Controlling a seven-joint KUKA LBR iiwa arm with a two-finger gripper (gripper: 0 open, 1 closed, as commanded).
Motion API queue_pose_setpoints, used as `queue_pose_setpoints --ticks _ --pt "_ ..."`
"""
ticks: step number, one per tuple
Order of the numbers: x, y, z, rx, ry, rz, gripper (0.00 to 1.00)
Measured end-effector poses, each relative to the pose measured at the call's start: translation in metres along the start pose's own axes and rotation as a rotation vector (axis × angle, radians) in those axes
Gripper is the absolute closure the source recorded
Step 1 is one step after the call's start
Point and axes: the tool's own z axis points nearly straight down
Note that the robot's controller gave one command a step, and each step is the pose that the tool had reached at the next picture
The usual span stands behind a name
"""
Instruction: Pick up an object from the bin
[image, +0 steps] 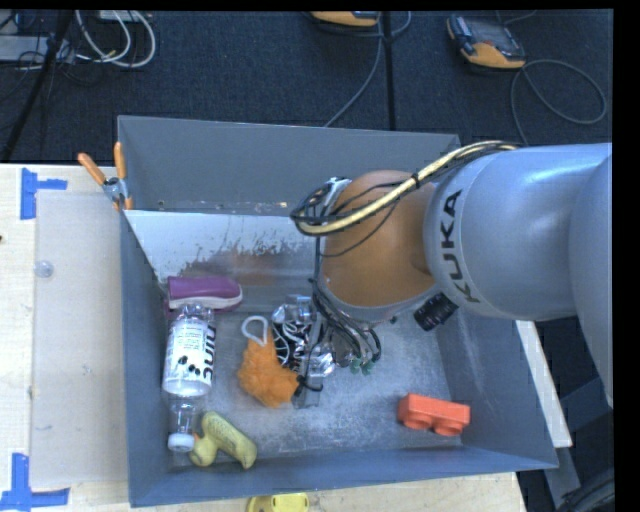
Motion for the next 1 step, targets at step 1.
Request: queue_pose_setpoints --ticks 1 --pt "-0.0016 -0.0005 -0.0044 -0.001 -0.007 0.003 0.0"
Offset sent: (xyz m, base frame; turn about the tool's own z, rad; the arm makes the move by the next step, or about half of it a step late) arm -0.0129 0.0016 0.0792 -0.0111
